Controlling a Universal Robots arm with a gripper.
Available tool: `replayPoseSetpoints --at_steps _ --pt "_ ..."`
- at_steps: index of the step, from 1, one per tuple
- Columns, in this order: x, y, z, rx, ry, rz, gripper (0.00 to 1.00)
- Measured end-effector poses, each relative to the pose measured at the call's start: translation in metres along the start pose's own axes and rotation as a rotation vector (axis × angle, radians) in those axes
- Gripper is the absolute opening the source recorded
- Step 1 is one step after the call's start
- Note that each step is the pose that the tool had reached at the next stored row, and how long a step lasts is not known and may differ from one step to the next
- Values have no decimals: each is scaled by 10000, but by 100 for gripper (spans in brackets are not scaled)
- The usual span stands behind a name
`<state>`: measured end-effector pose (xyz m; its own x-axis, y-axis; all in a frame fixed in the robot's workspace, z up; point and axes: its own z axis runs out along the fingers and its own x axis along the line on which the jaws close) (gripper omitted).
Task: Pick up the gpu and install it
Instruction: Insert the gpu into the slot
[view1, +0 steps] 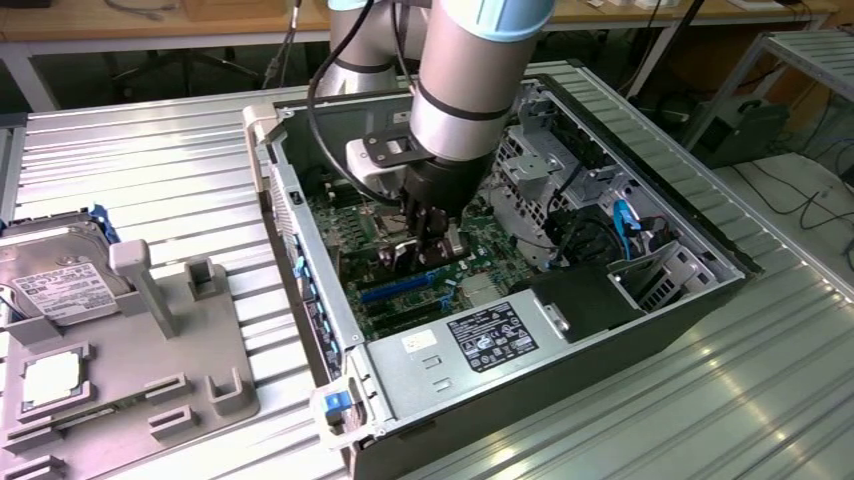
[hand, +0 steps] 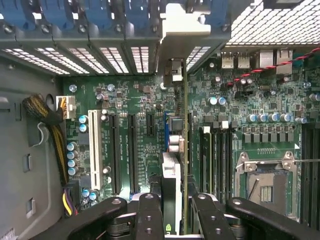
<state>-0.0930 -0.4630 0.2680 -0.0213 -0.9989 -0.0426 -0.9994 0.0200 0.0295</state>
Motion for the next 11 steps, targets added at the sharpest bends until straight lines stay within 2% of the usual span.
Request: replayPoseSetpoints --at_steps 5,11 --pt "30 -1 23 -3 -5 2 28" --pt "21 26 46 11 22 2 28"
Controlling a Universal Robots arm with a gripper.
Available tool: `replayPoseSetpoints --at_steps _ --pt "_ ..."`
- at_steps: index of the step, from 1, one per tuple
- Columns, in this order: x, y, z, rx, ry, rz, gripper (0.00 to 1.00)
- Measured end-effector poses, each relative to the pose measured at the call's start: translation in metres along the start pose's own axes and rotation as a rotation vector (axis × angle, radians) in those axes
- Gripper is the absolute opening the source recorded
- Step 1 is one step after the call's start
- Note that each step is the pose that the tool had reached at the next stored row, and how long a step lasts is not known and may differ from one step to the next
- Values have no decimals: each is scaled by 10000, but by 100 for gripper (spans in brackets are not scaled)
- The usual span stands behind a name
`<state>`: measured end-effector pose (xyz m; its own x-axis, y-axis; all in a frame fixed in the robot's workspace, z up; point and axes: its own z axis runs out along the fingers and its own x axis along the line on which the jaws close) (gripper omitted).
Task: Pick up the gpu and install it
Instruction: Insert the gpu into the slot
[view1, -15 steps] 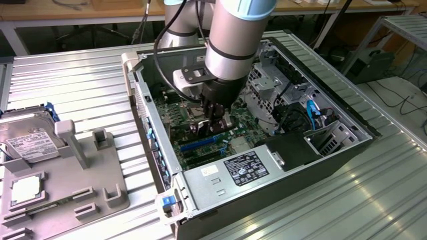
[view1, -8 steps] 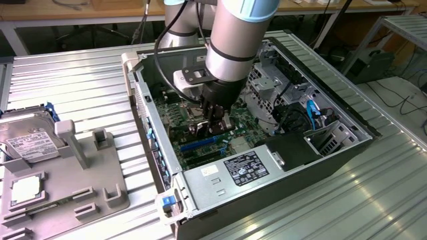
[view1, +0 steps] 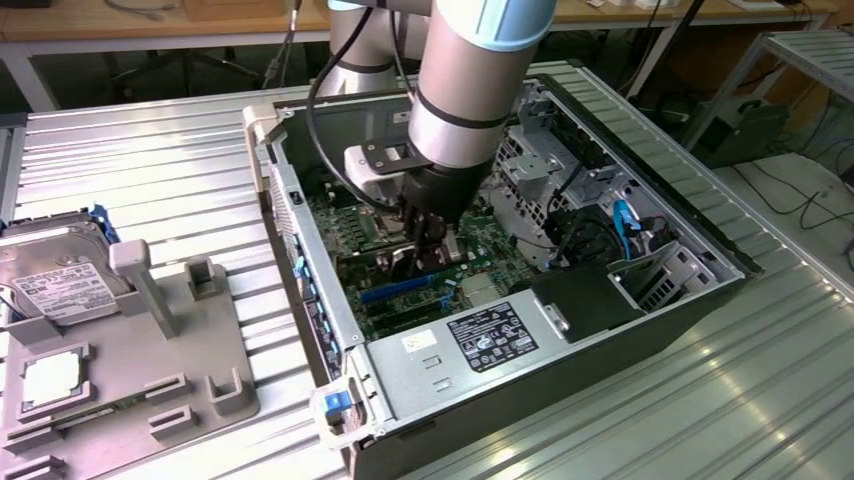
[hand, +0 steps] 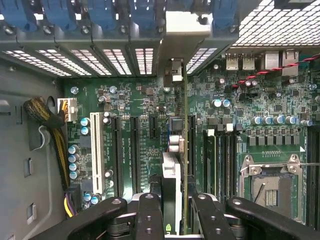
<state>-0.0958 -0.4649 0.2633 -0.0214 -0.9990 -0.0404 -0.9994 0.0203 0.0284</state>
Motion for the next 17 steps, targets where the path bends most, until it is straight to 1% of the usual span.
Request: replayPoseSetpoints --at_steps 3,5,6,10,17 --pt "-5 14 4 30 2 -2 28" --pt "-6 25 3 78 2 -4 28" --pt "-6 34 4 92 2 -5 28" --pt "-5 52 14 95 -1 -7 28" --pt "-3 54 59 94 0 -5 28"
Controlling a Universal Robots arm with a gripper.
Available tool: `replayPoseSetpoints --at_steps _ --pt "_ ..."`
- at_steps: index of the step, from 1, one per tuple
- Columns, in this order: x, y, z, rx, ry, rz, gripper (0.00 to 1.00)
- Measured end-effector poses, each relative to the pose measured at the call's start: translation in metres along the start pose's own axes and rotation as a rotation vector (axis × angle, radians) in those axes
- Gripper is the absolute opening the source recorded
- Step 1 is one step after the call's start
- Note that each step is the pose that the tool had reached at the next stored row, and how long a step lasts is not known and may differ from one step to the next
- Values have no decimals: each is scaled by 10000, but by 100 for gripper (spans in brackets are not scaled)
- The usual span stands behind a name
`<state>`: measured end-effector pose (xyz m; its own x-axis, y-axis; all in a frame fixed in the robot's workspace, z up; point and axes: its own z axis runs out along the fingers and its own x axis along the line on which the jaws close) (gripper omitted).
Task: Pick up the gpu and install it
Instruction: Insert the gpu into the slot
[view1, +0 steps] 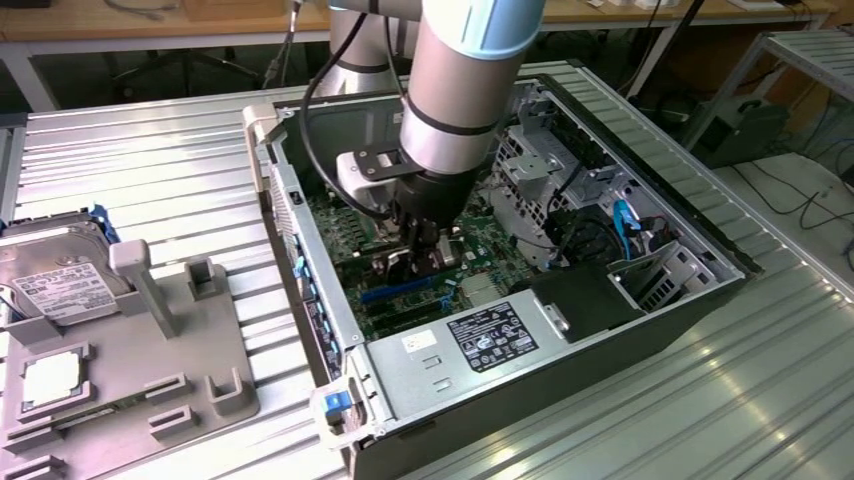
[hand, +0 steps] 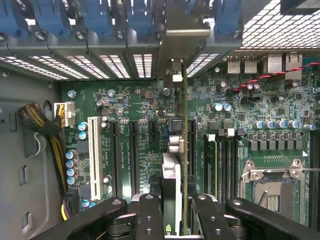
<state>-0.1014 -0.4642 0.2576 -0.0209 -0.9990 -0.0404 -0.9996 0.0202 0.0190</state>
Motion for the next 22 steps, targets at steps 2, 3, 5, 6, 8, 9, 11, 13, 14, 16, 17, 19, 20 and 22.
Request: replayPoseSetpoints --at_steps 2,3,5,6,8,9,11,13,14,16,17,19,20,22 --pt "0 0 10 1 -1 0 28" --pt "1 0 17 0 0 0 28" --pt "1 1 34 0 -1 0 28" --pt "2 1 41 1 -1 0 28" --pt "2 2 45 -1 2 0 28" --pt "2 2 45 -1 2 0 28" --pt "2 2 46 0 0 0 28" --pt "2 2 46 0 0 0 28" --pt "2 2 48 0 -1 0 28" --pt "2 2 59 2 -8 -1 28" --pt "2 5 66 0 -7 0 28" --pt "3 6 73 -1 -6 -3 28" --pt "2 9 78 1 -9 -3 28" --pt "-1 13 81 0 -8 -3 28"
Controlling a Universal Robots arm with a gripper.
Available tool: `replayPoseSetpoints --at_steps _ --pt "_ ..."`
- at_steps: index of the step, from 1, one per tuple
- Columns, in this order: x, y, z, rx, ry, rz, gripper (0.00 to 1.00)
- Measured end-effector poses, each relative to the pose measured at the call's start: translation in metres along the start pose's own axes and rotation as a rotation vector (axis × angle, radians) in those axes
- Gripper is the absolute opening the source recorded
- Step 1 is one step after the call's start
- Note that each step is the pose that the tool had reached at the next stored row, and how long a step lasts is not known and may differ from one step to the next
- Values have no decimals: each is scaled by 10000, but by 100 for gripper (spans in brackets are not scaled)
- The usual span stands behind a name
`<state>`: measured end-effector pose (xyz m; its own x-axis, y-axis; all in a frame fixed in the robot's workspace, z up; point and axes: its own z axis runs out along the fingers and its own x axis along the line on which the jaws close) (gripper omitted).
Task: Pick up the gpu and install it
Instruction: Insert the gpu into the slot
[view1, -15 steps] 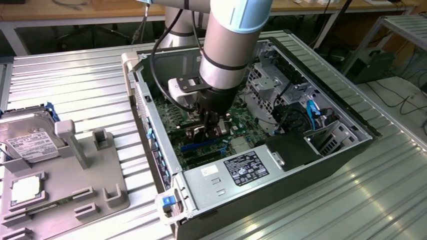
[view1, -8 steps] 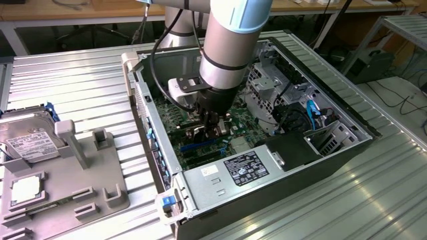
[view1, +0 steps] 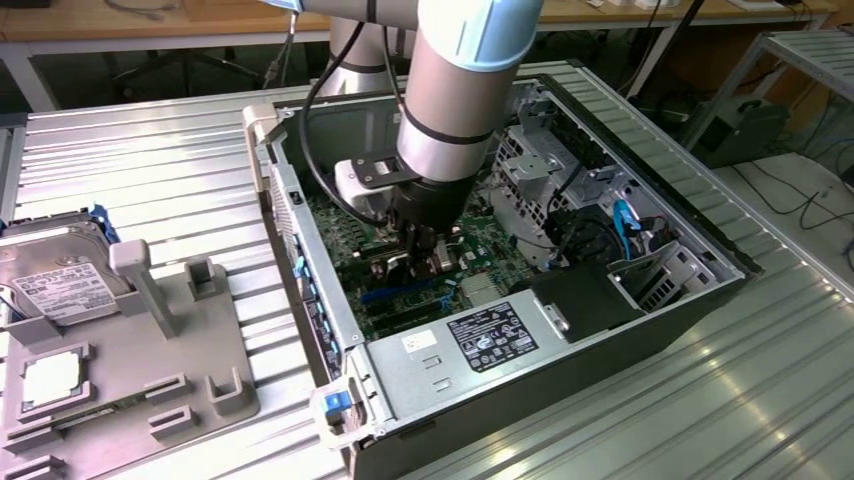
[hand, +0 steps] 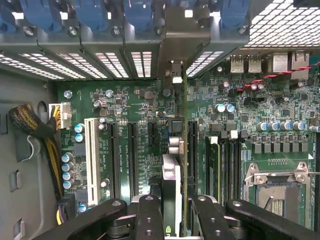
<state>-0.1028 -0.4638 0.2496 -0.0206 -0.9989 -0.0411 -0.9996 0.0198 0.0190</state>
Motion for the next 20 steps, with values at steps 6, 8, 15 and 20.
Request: replayPoseSetpoints --at_steps 6,8,15,20 --pt "-20 2 1 -1 0 -7 28" --pt "-20 2 1 0 1 -7 28" --pt "6 6 2 -1 -2 -8 28" --pt "-7 8 18 1 -4 -9 28"
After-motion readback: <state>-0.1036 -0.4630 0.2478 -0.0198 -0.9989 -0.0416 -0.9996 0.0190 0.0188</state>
